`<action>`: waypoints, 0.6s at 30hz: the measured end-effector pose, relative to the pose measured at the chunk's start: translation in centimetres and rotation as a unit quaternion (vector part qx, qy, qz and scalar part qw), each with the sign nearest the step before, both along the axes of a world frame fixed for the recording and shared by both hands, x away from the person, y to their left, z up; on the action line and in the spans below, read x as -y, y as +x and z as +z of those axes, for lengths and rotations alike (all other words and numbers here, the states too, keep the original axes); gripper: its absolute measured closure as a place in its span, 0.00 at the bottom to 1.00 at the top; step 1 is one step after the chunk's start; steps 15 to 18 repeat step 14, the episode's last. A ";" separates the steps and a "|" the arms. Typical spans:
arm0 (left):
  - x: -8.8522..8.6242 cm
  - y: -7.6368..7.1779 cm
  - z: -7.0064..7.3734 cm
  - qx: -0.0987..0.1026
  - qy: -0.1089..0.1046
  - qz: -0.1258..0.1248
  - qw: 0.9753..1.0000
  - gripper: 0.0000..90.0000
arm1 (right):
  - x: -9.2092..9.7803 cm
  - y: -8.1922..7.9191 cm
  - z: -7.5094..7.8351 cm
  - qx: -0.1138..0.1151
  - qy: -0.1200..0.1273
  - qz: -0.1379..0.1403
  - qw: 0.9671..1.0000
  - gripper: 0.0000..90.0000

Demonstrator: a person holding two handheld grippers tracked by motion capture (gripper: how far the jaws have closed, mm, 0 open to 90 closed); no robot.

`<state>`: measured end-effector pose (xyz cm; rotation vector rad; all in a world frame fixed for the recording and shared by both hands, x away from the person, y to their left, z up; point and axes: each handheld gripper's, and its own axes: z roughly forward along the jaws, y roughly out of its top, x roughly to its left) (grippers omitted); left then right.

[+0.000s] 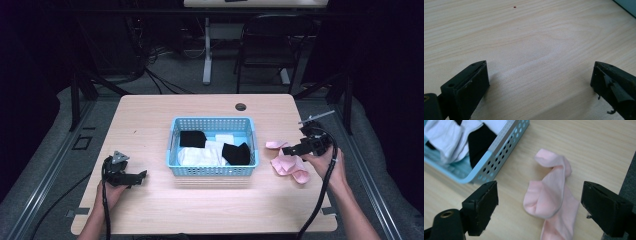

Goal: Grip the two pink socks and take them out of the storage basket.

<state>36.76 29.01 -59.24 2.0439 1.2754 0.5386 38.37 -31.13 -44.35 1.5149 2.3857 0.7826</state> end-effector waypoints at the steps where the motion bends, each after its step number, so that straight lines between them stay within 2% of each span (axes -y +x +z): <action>1: 0.0 0.0 0.0 0.000 0.000 0.000 1.000 0.02 | 0.1 -0.5 0.1 -0.001 -0.004 0.004 1.000 0.13; 2: 0.0 0.0 0.0 0.000 0.000 0.000 1.000 0.02 | 0.4 -1.4 0.1 0.002 -0.006 0.008 1.000 0.09; 3: 0.0 0.0 0.0 0.000 0.000 0.001 1.000 0.02 | 0.8 -2.5 -0.1 0.013 -0.012 0.017 1.000 0.09; 4: 0.0 0.0 0.0 0.000 0.000 0.001 1.000 0.02 | 1.0 -3.0 -0.3 0.014 -0.009 0.018 1.000 0.08; 8: 0.0 0.0 0.0 -0.001 -0.001 0.002 1.000 0.02 | 1.9 -4.7 -1.9 -0.004 -0.013 0.017 1.000 0.05; 10: 0.0 0.0 0.0 0.000 -0.001 0.003 1.000 0.02 | 2.4 -5.2 -2.9 -0.009 -0.007 0.012 1.000 0.04; 12: 0.0 0.0 0.0 -0.001 -0.001 0.003 1.000 0.02 | 2.7 -5.3 -3.5 -0.020 -0.020 0.011 1.000 0.03; 13: 0.0 0.0 0.0 0.000 0.000 0.002 1.000 0.02 | 2.9 -5.3 -3.8 -0.023 -0.019 0.008 1.000 0.03; 14: 0.0 0.0 0.0 -0.001 -0.001 0.002 1.000 0.02 | 3.2 -5.4 -3.9 -0.024 -0.013 0.006 1.000 0.04; 18: 0.0 0.0 0.0 -0.001 -0.001 0.002 1.000 0.02 | 3.2 -5.4 -3.9 -0.024 -0.013 0.006 1.000 0.04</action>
